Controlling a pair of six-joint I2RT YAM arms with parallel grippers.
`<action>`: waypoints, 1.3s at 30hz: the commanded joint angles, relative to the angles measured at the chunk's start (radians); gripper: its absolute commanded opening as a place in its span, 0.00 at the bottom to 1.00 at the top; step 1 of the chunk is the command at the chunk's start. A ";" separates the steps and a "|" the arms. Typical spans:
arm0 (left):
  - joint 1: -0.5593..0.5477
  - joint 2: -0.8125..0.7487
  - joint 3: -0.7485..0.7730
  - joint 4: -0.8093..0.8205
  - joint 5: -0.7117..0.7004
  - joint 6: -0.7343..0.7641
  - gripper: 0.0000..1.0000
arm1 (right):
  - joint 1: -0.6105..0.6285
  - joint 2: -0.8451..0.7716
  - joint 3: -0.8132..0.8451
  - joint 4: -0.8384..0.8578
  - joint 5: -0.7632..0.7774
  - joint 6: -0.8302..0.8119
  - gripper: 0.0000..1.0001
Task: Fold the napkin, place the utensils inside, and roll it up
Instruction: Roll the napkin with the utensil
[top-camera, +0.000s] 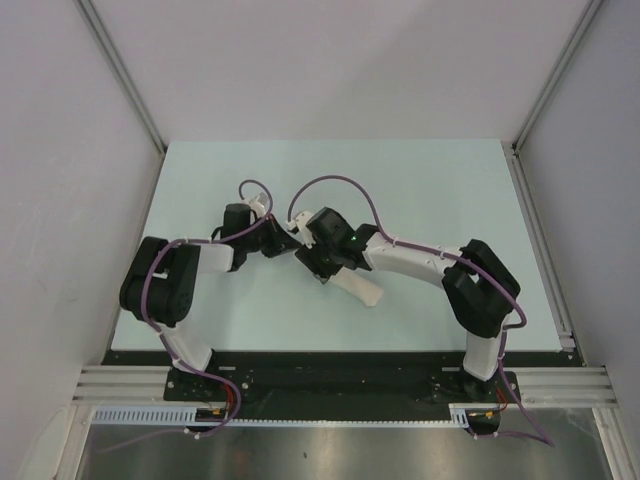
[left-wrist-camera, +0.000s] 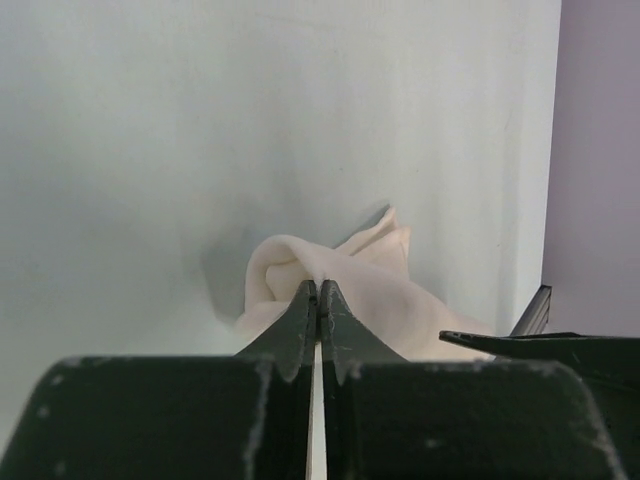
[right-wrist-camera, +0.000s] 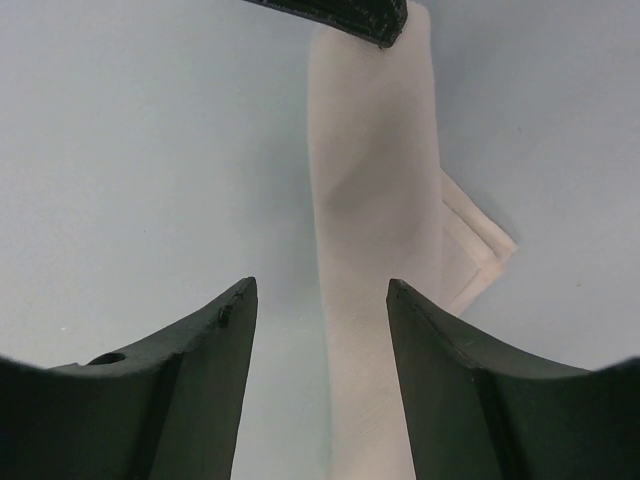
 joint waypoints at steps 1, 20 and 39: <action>-0.008 0.018 0.048 0.037 0.028 -0.031 0.00 | 0.025 0.027 -0.007 0.032 0.148 -0.058 0.59; -0.008 0.063 0.105 0.021 0.040 -0.045 0.03 | 0.028 0.158 0.002 0.051 0.300 -0.095 0.58; -0.004 -0.036 0.117 -0.096 0.001 0.077 0.57 | -0.240 0.219 0.082 -0.040 -0.632 0.022 0.34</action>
